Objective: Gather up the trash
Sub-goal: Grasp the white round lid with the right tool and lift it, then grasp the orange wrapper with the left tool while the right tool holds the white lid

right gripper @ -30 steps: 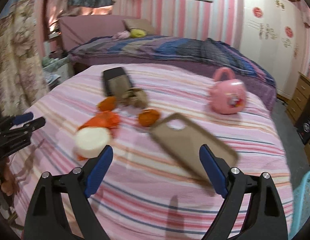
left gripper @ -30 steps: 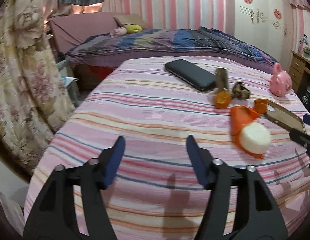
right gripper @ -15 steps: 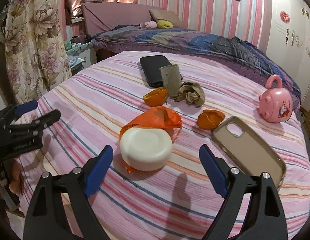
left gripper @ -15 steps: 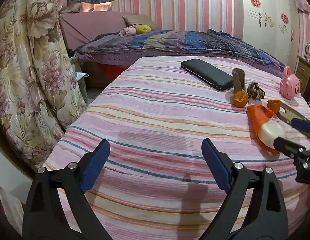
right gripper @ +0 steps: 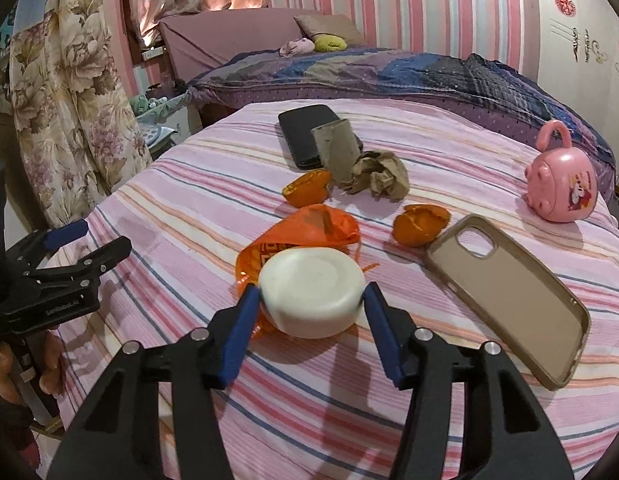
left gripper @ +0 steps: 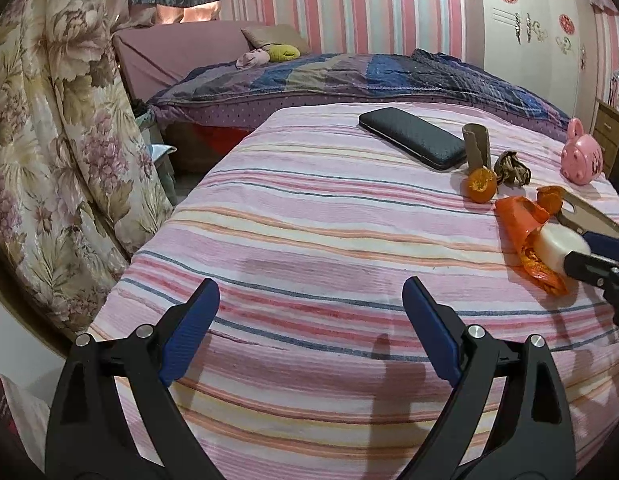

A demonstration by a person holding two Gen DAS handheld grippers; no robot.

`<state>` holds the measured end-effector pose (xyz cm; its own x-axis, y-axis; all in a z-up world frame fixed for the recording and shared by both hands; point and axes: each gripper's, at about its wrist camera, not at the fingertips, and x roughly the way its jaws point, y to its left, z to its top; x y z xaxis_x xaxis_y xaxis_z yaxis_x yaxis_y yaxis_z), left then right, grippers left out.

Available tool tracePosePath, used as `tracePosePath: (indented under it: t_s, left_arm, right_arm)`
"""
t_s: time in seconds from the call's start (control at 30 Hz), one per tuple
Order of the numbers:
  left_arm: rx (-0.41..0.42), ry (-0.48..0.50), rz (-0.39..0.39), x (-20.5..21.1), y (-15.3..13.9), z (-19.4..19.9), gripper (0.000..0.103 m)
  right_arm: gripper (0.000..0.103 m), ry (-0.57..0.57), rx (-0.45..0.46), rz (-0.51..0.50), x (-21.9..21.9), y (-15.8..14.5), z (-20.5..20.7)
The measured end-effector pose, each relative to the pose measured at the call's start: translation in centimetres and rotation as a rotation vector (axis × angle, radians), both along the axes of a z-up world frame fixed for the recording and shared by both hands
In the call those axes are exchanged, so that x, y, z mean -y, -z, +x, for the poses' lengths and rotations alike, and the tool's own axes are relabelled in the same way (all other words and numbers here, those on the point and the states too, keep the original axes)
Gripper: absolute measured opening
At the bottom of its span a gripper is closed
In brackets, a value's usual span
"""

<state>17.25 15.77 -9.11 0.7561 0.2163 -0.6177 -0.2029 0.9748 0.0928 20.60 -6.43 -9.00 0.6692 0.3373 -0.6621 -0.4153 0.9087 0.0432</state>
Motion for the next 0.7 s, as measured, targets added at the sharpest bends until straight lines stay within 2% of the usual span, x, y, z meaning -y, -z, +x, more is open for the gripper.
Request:
tracePosePath:
  t_s: [0.33,0.53,0.7]
  left_arm:
    - [-0.017,-0.006,-0.002,0.4,-0.2,0.1,0.09]
    - [0.007,0.092,-0.094,4.4,-1.2,0.6,0.092]
    - [0.011,0.159,-0.083,8.7,-1.6,2.0,0.093]
  right_arm:
    - [0.054,0.081,0.039,-0.026,3.7,-1.2,-1.1]
    - [0.054,0.114,0.055,-0.041,6.9,-2.1,-1.2]
    - [0.053,0.122,0.058,-0.073,9.3,-2.7,-1.7]
